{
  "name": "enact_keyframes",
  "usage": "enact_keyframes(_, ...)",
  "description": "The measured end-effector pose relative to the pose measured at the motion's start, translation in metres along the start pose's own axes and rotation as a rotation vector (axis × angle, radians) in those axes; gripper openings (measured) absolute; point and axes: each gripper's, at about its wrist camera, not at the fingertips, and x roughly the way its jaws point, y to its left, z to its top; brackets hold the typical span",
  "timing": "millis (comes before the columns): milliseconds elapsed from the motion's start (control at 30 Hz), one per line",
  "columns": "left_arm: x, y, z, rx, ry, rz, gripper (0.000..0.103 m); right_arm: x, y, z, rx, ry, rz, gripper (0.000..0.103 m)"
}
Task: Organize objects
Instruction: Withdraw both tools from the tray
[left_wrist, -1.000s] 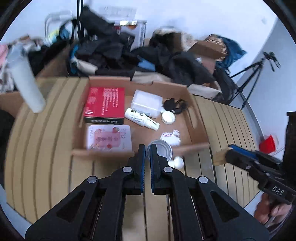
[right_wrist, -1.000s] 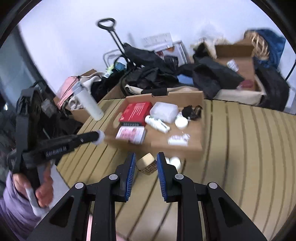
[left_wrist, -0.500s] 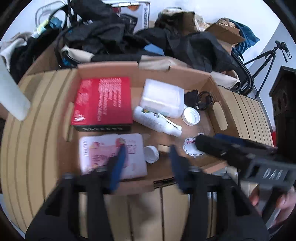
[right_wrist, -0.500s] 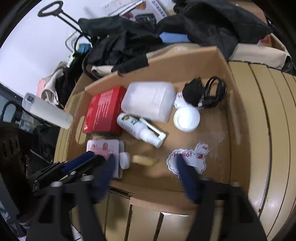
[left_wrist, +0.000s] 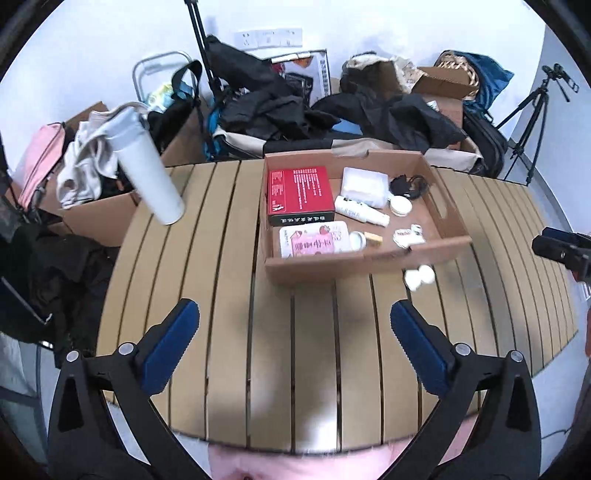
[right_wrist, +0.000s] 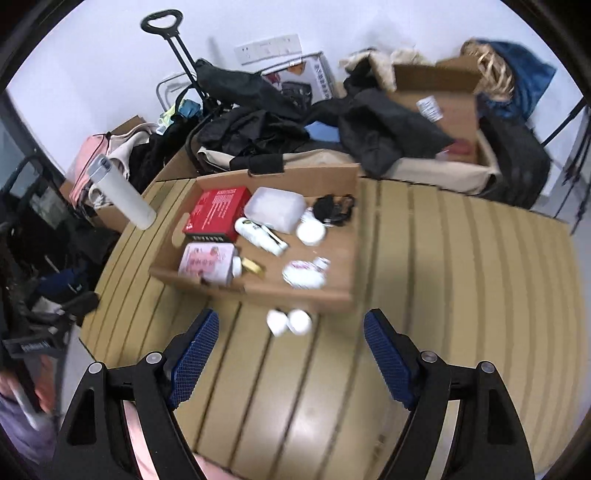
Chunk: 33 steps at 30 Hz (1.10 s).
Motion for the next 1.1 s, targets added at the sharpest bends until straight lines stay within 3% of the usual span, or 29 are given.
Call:
enact_keyframes(233,-0.049,-0.01,-0.031,-0.01,-0.031,-0.006,0.103,-0.051,-0.007,-0.04,0.049,-0.039,0.015,0.084)
enact_keyframes(333,-0.072,-0.018,-0.058,-0.012,-0.091,0.0,0.103,-0.059,-0.003,-0.063,0.062,-0.057,-0.001,0.084)
enact_keyframes(400,-0.08,-0.024,-0.081,-0.011,-0.095,-0.005,0.103,-0.065,0.0,-0.088,0.076,-0.078,-0.01,0.084)
enact_keyframes(500,-0.09,-0.042,-0.127,0.036,-0.077,-0.07,0.103,-0.068,0.007,-0.132,0.066,-0.098,-0.048,0.084)
enact_keyframes(600,-0.093,-0.058,-0.161,0.077,-0.065,-0.049,0.103,-0.071,0.017,-0.178,0.013,-0.088,-0.037,0.084)
enact_keyframes(733,-0.085,-0.062,-0.189,0.053,-0.045,-0.024,0.103,-0.078,0.02,-0.226,0.04,-0.115,-0.008,0.084)
enact_keyframes(933,-0.058,-0.055,-0.189,-0.053,-0.002,-0.054,0.103,-0.068,0.014,-0.242,0.089,-0.115,0.016,0.084)
enact_keyframes(1100,-0.029,-0.064,-0.17,-0.053,-0.116,-0.08,0.103,-0.046,0.001,-0.225,0.104,-0.138,0.015,0.084)
